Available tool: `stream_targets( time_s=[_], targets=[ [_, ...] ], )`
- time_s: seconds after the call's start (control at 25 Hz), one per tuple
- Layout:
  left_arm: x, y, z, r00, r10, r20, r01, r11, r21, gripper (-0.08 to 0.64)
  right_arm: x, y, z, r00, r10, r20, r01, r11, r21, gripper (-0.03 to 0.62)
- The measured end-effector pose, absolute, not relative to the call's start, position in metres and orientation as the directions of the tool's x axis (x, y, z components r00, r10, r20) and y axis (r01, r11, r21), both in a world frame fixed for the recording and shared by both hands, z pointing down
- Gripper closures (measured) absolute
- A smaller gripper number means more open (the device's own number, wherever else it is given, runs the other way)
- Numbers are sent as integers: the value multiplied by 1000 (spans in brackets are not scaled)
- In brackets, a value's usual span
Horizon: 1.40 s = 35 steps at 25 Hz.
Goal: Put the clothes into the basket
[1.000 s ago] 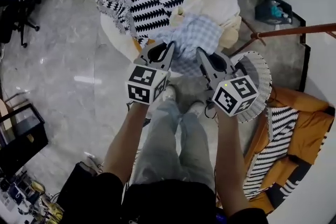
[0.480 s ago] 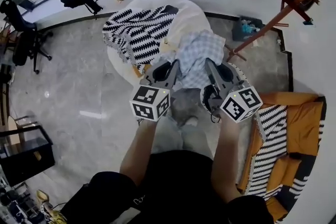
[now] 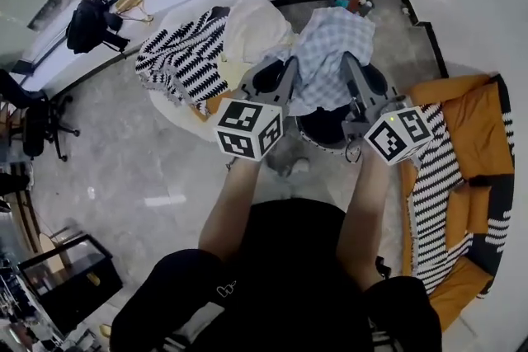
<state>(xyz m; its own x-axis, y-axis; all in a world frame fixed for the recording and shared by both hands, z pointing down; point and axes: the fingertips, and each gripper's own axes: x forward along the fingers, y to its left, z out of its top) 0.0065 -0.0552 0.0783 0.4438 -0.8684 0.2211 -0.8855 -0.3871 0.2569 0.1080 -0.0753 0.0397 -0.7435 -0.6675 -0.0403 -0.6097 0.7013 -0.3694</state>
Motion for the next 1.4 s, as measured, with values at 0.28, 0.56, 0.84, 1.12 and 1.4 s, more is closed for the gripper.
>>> stream_targets(
  time_s=[0.28,0.56,0.84,1.12,1.4],
  targets=[
    [105,-68,120,587,-748,309,-806,-504,311,532,206,-74,77,-606,-793,62,-747,541,-386,569],
    [160,-64,217,633,-616,469,-774,-520,361,532,263,-61,168,-511,-830,223,-812,383,-440,569],
    [184,-79,327,621,-537,572,-780,-498,379,532,284,-62,278,-487,-794,363,-829,290,-478,569],
    [178,-76,465,556,-484,676,-825,-425,373,532,281,-53,418,-512,-695,505,-837,273,-474,569],
    [168,-67,555,508,-439,741,-854,-367,368,532,267,-50,516,-495,-649,578,-847,213,-486,569]
  ],
)
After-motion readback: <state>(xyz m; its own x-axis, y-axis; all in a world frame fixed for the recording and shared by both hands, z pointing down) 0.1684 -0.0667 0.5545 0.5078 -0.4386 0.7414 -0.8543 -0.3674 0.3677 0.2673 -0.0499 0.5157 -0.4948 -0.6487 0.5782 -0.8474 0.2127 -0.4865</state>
